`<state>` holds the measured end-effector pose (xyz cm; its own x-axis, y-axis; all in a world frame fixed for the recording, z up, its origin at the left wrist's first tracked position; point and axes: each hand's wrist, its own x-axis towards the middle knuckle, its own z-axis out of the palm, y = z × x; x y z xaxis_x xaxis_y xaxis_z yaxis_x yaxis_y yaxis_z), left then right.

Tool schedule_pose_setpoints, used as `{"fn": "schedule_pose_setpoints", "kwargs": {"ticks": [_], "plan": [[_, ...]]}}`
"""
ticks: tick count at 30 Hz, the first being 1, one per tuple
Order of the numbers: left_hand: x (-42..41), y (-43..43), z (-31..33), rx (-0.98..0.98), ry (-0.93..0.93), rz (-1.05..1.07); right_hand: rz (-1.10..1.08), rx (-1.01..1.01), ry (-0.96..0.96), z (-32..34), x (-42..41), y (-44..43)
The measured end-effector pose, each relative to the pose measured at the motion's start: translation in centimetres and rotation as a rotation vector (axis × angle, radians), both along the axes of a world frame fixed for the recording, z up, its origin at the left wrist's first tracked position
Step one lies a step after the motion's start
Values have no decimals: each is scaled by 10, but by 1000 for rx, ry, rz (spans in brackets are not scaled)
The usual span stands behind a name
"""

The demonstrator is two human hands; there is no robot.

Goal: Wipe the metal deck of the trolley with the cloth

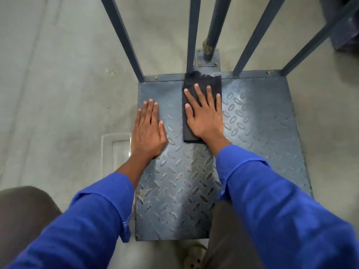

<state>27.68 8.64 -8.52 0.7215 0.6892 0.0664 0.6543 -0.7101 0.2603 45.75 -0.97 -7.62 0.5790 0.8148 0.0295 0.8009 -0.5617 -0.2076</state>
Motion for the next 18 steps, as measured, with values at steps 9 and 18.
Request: {"fn": "schedule_pose_setpoints", "kwargs": {"ticks": [9,18], "plan": [[-5,-4,-8,3,-64,47,560,-62,-87,7,18,47],[-30,-55,-5,-55,29,59,844,-137,-46,19,12,110]]}}
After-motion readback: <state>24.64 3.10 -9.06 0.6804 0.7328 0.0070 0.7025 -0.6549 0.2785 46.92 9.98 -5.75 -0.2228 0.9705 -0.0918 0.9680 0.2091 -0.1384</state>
